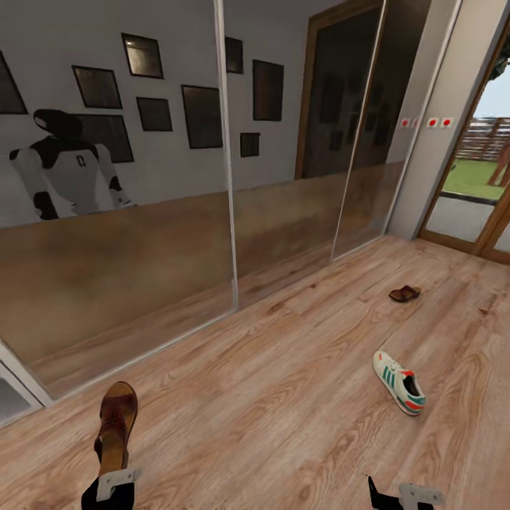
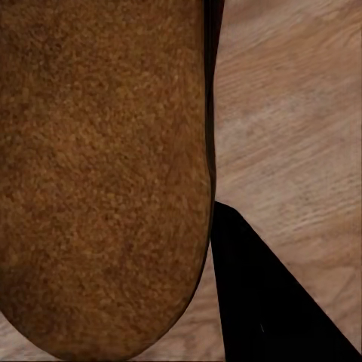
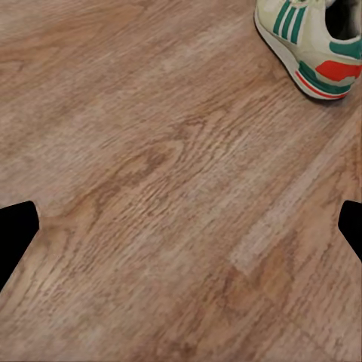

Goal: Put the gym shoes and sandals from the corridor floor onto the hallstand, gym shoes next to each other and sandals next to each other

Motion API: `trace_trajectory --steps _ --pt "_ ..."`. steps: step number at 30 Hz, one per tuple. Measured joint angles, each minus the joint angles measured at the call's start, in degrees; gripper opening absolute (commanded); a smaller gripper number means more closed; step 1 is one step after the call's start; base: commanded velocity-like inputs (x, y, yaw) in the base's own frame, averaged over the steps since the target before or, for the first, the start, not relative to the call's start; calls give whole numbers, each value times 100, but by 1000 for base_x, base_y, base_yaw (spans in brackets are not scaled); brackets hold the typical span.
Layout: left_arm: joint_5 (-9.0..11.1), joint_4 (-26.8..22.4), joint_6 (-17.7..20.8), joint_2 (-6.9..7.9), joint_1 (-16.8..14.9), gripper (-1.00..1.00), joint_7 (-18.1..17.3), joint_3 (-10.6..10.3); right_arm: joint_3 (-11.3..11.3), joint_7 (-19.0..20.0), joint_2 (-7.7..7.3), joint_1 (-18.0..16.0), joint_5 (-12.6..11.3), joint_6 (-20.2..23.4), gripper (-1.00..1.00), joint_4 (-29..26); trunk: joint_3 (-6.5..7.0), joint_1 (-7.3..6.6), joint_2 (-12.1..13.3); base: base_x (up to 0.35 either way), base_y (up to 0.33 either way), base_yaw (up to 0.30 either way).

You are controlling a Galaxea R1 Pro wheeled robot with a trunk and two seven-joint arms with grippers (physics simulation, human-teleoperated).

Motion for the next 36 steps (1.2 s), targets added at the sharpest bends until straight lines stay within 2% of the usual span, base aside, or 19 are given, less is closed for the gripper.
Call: trace_trajectory --steps 6,9,13,26,29,36 --pt "15 12 -34 -7 4 -100 -1 -1 -2 0 0 0 0 0 100 0 -23 0 0 -3 0 271" --pt "23 233 -334 -16 9 -100 -2 -8 -5 0 0 0 -5 -1 100 0 -35 0 0 -1 0 272" --pt "18 347 -500 -19 9 -100 -7 -21 -8 0 -2 -1 -7 -5 100 0 -51 0 0 0 0 272" --pt "40 359 -573 -12 9 -100 -9 -4 -9 0 0 0 -8 -9 100 0 -101 0 0 0 0 271" --pt "129 343 -565 -11 7 -100 -7 4 -9 0 0 0 -8 -9 100 0 -113 0 0 0 0 271" --pt "577 323 -593 -2 9 -100 -22 -17 -9 0 -3 0 -8 -9 100 0 -140 0 0 0 0 272"
